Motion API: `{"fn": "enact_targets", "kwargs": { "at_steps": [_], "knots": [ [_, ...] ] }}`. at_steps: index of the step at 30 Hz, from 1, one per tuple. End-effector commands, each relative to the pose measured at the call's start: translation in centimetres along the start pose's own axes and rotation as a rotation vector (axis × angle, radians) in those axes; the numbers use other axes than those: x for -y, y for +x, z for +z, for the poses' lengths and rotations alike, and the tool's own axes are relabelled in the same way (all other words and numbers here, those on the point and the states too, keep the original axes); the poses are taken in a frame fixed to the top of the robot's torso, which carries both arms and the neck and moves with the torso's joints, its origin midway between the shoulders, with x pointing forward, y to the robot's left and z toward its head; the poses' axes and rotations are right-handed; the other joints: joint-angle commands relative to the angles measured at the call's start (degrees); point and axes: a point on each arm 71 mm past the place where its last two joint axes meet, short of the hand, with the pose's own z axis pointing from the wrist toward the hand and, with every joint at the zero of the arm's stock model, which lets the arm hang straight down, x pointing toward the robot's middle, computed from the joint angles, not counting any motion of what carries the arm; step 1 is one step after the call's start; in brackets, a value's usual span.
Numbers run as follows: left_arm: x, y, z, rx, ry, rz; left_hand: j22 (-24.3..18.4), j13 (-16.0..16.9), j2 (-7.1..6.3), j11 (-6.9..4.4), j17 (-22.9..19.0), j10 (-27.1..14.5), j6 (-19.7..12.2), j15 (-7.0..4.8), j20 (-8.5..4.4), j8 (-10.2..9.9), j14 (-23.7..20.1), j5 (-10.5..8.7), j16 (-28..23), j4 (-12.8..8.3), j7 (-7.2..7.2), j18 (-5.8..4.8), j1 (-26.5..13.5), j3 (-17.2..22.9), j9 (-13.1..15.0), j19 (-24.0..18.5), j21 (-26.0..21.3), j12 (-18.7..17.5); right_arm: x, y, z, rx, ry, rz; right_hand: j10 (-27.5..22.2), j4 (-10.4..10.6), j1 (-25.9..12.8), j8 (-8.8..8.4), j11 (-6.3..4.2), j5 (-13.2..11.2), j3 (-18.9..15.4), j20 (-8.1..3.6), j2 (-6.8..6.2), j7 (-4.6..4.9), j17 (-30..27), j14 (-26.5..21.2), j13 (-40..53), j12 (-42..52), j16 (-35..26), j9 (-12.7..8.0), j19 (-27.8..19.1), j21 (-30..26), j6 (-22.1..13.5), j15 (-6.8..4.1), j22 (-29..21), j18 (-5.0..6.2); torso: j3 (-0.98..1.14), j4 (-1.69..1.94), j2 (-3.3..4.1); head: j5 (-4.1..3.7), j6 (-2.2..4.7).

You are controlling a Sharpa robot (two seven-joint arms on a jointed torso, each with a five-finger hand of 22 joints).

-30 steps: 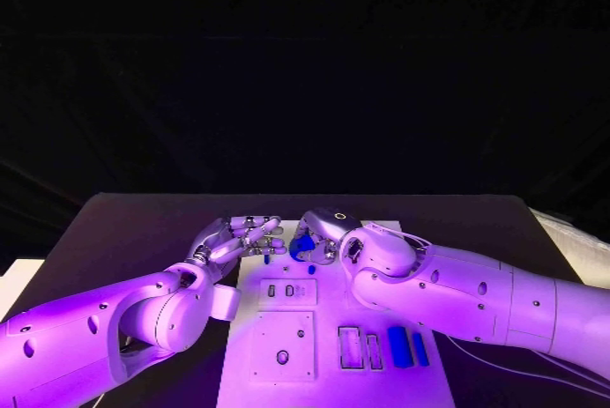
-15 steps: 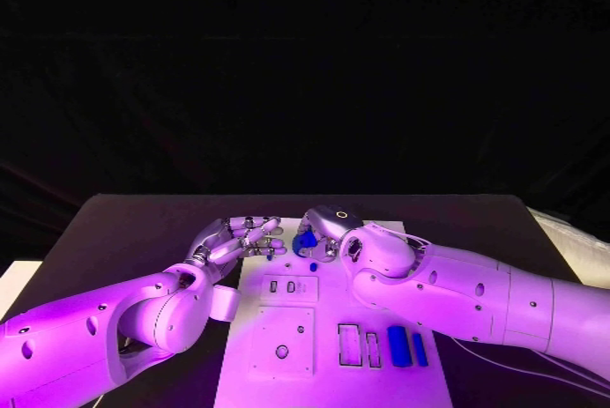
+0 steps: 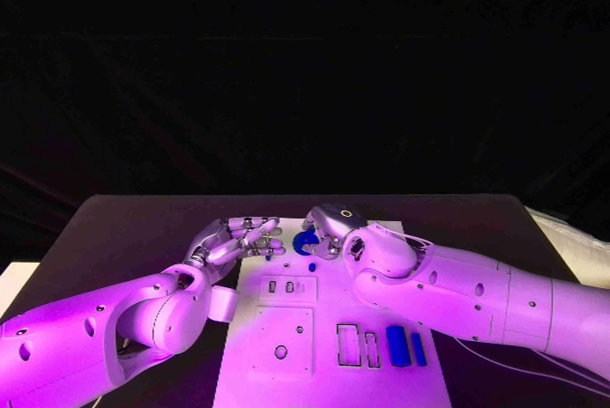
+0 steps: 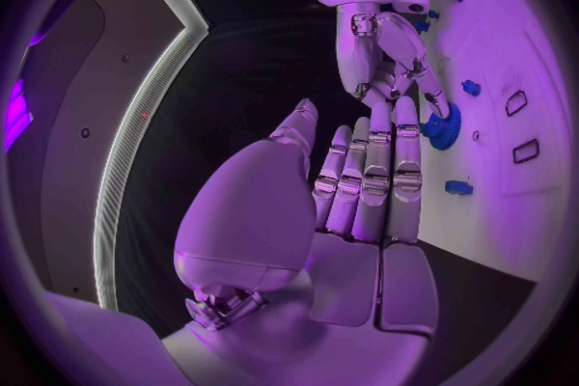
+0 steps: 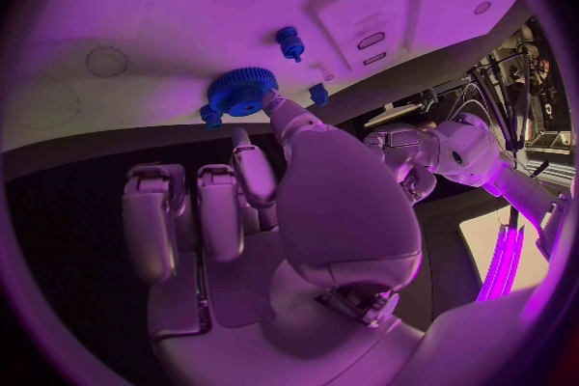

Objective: Assemble the parts on the task board

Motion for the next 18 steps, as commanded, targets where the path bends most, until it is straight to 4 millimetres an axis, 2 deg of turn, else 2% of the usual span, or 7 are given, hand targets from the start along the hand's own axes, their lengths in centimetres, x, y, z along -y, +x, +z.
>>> {"fn": "enact_targets", "kwargs": {
  "at_steps": [1,8,14,18],
  "knots": [
    [0.1,0.3,0.0,-0.022,0.010,-0.011,-0.05,-0.04,0.63,0.40,0.07,0.06,-0.04,0.31,-0.01,-0.25,0.15,0.13,-0.25,-0.44,0.33,0.53,0.07,-0.03,-0.05,0.45,-0.19,-0.27,0.1,-0.2,-0.1,0.025,0.008,0.001,-0.27,0.40,-0.40,-0.09,0.05,-0.14,0.10,0.47,0.29,-0.05,5.62,3.97,0.04,-0.20,-0.38,-0.01,0.47,-0.18,-0.31,0.49,7.24,-0.75,-0.01,0.03,-0.01,-0.07,0.03],
    [0.1,0.3,0.0,-0.021,0.010,-0.011,-0.05,-0.04,0.63,0.40,0.07,0.06,-0.04,0.31,-0.01,-0.25,0.15,0.13,-0.25,-0.44,0.33,0.53,0.07,-0.03,-0.05,0.45,-0.19,-0.27,0.5,0.1,-0.1,-0.019,0.021,0.007,-0.44,1.09,-1.19,0.03,0.10,-0.49,-0.67,0.59,-0.34,-0.05,5.40,3.92,-0.24,-0.62,-0.54,0.08,0.30,-0.30,-0.38,0.56,7.01,-0.69,-0.01,-0.01,0.01,-0.11,-0.01],
    [0.1,0.2,0.0,-0.021,0.010,-0.011,-0.05,-0.04,0.63,0.40,0.07,0.06,-0.04,0.31,-0.01,-0.25,0.15,0.13,-0.25,-0.44,0.33,0.53,0.07,-0.03,-0.05,0.45,-0.19,-0.27,1.1,-0.4,-0.7,0.026,0.007,0.058,-0.29,3.26,-2.68,0.08,0.16,0.13,-2.09,0.69,-0.25,-0.03,5.35,3.92,-0.14,-0.59,-0.64,0.15,0.33,-0.31,-0.77,0.62,7.05,-0.69,0.05,0.03,-0.04,-0.29,0.11],
    [0.1,0.0,0.0,-0.017,0.009,-0.009,-0.05,-0.04,0.63,0.40,0.07,0.06,-0.04,0.31,-0.01,-0.25,0.15,0.13,-0.25,-0.44,0.33,0.53,0.07,-0.03,-0.05,0.45,-0.19,-0.27,2.5,-1.6,-2.1,0.066,-0.031,0.153,0.11,3.67,-2.00,0.22,0.05,1.80,-2.07,0.65,0.22,-0.11,5.45,3.96,0.41,0.04,-0.61,0.25,0.44,-0.25,-0.51,0.54,7.20,-0.72,0.08,-0.26,-0.11,-0.29,0.23]
  ]
}}
